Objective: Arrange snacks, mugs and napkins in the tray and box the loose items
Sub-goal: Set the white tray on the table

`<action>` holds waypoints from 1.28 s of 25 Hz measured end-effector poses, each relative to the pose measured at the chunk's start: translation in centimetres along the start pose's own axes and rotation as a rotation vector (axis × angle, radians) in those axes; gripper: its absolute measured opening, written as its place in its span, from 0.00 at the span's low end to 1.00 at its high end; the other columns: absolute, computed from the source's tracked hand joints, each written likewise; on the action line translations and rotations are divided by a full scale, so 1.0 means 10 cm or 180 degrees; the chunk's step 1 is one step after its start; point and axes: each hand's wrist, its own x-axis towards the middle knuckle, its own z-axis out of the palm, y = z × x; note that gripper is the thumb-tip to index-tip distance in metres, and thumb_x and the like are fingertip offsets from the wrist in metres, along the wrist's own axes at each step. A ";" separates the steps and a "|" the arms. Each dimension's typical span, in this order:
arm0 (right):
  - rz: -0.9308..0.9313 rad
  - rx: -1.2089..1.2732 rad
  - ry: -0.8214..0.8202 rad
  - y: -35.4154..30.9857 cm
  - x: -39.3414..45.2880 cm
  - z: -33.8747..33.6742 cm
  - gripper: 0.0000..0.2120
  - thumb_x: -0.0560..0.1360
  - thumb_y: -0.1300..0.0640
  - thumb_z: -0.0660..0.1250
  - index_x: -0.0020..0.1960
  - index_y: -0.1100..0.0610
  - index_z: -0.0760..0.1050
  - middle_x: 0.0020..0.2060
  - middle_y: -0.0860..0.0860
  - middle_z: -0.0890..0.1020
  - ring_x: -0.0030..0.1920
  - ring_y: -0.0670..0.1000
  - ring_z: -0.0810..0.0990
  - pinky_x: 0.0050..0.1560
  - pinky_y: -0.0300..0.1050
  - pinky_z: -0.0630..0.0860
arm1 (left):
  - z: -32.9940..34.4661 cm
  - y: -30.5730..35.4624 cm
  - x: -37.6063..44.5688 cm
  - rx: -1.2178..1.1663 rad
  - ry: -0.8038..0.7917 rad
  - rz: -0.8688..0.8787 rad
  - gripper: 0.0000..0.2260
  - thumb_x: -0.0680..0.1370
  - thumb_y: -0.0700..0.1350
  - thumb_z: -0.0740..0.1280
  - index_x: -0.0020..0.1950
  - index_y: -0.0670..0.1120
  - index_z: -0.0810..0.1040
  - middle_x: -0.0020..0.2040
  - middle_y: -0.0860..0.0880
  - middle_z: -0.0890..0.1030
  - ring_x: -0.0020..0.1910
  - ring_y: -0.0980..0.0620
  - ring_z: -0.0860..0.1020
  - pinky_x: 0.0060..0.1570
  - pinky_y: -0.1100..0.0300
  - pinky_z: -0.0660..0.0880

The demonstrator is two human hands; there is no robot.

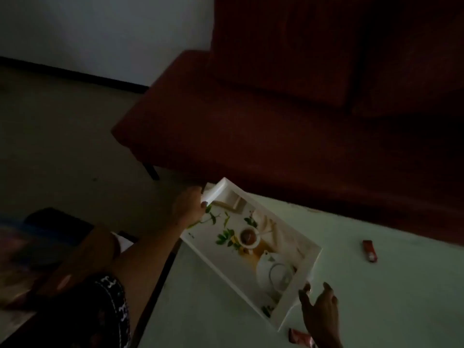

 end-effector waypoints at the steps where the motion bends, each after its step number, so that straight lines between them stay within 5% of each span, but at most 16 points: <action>1: 0.0065 0.0004 0.0032 0.06 0.08 0.09 0.35 0.73 0.57 0.69 0.73 0.65 0.55 0.70 0.66 0.65 0.69 0.64 0.66 0.68 0.56 0.65 | 0.11 -0.05 0.13 0.0148 -0.0066 -0.0057 0.22 0.77 0.45 0.63 0.68 0.40 0.64 0.67 0.39 0.70 0.65 0.39 0.70 0.63 0.46 0.70; 6: 0.0151 0.0238 0.0302 0.25 0.27 0.33 0.27 0.71 0.60 0.72 0.67 0.60 0.67 0.61 0.62 0.77 0.58 0.60 0.77 0.54 0.47 0.70 | 0.48 -0.35 0.51 -0.0241 -0.0453 -0.0671 0.19 0.78 0.40 0.60 0.68 0.38 0.62 0.63 0.35 0.72 0.61 0.36 0.73 0.60 0.42 0.72; 10: 0.0173 0.0549 0.0298 0.31 0.35 0.35 0.26 0.69 0.62 0.73 0.65 0.59 0.70 0.57 0.60 0.81 0.52 0.57 0.80 0.53 0.49 0.74 | 0.59 -0.41 0.51 -0.0868 -0.0086 -0.0694 0.14 0.78 0.36 0.60 0.63 0.36 0.70 0.62 0.34 0.73 0.61 0.36 0.73 0.60 0.43 0.72; 15: 0.0244 0.0647 -0.0088 0.29 0.51 -0.06 0.21 0.69 0.67 0.72 0.61 0.60 0.75 0.52 0.59 0.82 0.45 0.53 0.78 0.47 0.48 0.75 | 0.50 -0.49 0.08 -0.1801 -0.0019 -0.1517 0.16 0.73 0.33 0.66 0.61 0.38 0.74 0.61 0.36 0.76 0.58 0.36 0.74 0.54 0.46 0.72; 19: 0.0019 0.0210 -0.0326 0.27 0.62 -0.46 0.19 0.69 0.65 0.72 0.59 0.58 0.76 0.47 0.55 0.82 0.46 0.54 0.79 0.49 0.50 0.77 | 0.61 -0.58 -0.63 -0.2226 0.0227 -0.1903 0.18 0.70 0.33 0.70 0.60 0.39 0.76 0.59 0.38 0.79 0.55 0.39 0.77 0.51 0.49 0.74; 27: -0.0151 0.0073 -0.0417 0.44 0.75 -0.49 0.19 0.68 0.65 0.73 0.59 0.58 0.76 0.48 0.56 0.82 0.45 0.53 0.79 0.45 0.46 0.74 | 0.82 -0.51 -1.01 -0.2464 0.0525 -0.1956 0.18 0.68 0.31 0.70 0.58 0.36 0.77 0.58 0.36 0.79 0.55 0.35 0.78 0.57 0.39 0.75; 32: -0.0179 0.0112 -0.0302 0.48 0.76 -0.45 0.20 0.68 0.65 0.73 0.60 0.58 0.76 0.52 0.57 0.82 0.50 0.57 0.79 0.50 0.49 0.75 | 0.88 -0.48 -1.04 -0.2340 0.0627 -0.1853 0.19 0.70 0.31 0.69 0.60 0.36 0.75 0.59 0.36 0.79 0.56 0.37 0.77 0.56 0.47 0.74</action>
